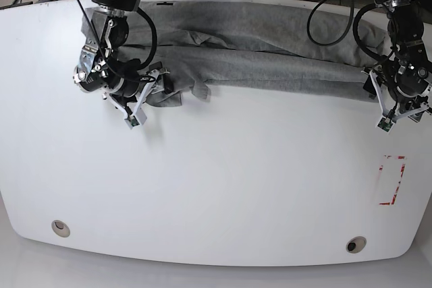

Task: Layout the t-shirt on the table in an organized manner, then fold the t-shirt properly
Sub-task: 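Release the hem and regrasp the folded edge with both grippers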

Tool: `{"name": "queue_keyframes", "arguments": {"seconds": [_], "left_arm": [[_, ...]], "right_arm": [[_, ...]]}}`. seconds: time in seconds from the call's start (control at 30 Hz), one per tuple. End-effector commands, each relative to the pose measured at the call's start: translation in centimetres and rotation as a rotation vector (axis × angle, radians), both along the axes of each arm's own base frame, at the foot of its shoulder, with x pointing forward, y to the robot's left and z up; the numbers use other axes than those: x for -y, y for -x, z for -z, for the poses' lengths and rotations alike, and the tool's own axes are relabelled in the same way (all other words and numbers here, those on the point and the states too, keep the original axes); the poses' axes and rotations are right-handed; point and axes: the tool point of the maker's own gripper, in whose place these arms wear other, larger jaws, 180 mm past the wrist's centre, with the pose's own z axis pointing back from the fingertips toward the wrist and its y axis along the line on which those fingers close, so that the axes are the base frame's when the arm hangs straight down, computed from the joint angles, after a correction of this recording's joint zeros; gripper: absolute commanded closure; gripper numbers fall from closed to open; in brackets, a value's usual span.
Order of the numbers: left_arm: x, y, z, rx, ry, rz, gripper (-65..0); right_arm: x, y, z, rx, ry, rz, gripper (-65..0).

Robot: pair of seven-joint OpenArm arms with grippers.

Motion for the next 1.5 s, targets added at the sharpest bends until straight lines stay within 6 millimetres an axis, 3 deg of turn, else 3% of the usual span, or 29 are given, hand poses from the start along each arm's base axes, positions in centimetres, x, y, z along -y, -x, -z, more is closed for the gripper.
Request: {"name": "queue_keyframes", "arguments": {"seconds": [0.0, 0.07, 0.1, 0.17, 0.37, 0.67, 1.1, 1.47], "left_arm": [[-0.3, -0.8, -1.3, 0.041, -0.013, 0.007, -43.3], [-0.3, -0.8, -1.3, 0.041, -0.013, 0.007, -43.3], [-0.3, -0.8, -1.3, 0.041, -0.013, 0.007, -43.3], [-0.3, -0.8, -1.3, 0.041, -0.013, 0.007, -43.3], [-0.3, -0.7, -1.1, 0.037, -0.011, 0.006, -43.3], [-0.3, -0.6, -1.0, 0.034, -0.011, 0.006, -43.3], [-0.3, -0.7, -1.1, 0.034, -0.012, 0.006, -43.3], [1.8, -0.9, 0.0, -0.001, -0.012, 0.079, -43.3]], "right_arm": [[-0.1, -0.9, -1.0, 0.033, 0.007, -0.011, -19.8], [-0.3, -0.9, -1.0, 0.033, 0.005, -0.017, -12.7], [-0.6, -1.0, -1.0, 0.036, 0.005, -0.023, -6.0], [-0.7, -1.0, -1.1, 0.038, 0.002, -0.026, -2.2], [-2.0, -1.8, -3.6, 0.123, -0.082, -0.039, -2.7], [-3.4, -1.1, -6.5, 0.176, -0.220, -0.094, -2.7], [-4.6, 4.2, -8.5, 0.160, -0.387, -0.175, -2.7], [-4.8, 8.4, -9.4, 0.113, -0.503, -0.207, -2.7]]}}
